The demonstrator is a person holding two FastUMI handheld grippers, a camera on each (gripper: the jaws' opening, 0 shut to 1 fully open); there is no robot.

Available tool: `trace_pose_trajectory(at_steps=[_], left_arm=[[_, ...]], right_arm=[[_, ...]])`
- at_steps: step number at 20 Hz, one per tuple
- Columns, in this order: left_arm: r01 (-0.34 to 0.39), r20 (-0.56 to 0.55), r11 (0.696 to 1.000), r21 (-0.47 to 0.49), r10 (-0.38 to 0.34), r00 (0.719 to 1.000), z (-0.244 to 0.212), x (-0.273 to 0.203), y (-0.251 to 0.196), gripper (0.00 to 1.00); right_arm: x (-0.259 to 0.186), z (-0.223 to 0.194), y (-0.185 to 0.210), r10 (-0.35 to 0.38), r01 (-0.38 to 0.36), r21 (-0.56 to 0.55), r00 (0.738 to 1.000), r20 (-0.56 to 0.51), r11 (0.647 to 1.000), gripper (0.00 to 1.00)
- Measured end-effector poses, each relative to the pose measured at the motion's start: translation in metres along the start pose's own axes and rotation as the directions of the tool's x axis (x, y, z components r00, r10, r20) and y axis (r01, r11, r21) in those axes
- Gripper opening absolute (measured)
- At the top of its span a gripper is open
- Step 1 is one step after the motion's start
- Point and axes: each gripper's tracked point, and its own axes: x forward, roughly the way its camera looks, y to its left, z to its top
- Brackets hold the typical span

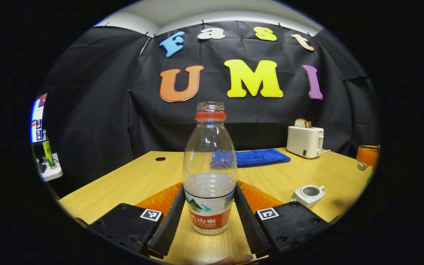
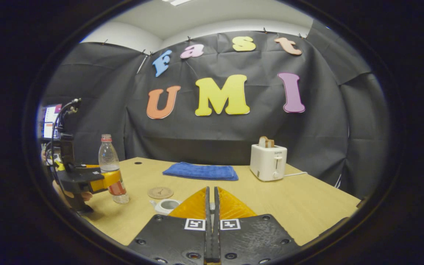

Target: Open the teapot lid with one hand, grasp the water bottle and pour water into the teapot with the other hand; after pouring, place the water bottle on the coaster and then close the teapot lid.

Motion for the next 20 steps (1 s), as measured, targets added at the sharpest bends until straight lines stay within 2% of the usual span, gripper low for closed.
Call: trace_pose_trajectory(at_steps=[4,7,9,12,13,20], left_arm=[[-0.060,-0.029,0.992,0.115,0.064,0.998,0.005,-0.005,0.017,0.78],[-0.092,-0.046,0.965,0.247,0.106,0.993,0.008,-0.010,0.025,0.78],[-0.104,-0.035,0.902,0.418,0.130,0.991,0.013,-0.014,0.024,0.78],[-0.102,-0.031,0.788,0.608,0.152,0.988,0.013,-0.017,0.019,0.77],[-0.087,-0.038,0.738,0.669,0.151,0.988,0.010,-0.017,0.014,0.77],[0.022,-0.117,0.538,0.843,0.144,0.983,-0.009,-0.020,-0.004,0.76]], right_arm=[[-0.001,0.004,-0.004,0.004,-0.004,0.017,1.000,0.003,1.000,0.00],[-0.002,0.006,-0.011,-0.009,0.009,0.005,1.000,0.012,1.000,0.00],[0.000,0.003,-0.014,-0.012,0.012,0.015,1.000,0.002,1.000,0.00],[0.003,-0.002,-0.019,-0.026,0.026,0.013,1.000,-0.014,1.000,0.00],[0.004,-0.003,-0.021,-0.033,0.034,0.010,0.999,-0.021,0.999,0.00],[0.007,-0.006,-0.033,-0.062,0.062,-0.001,0.997,-0.034,0.998,0.00]])
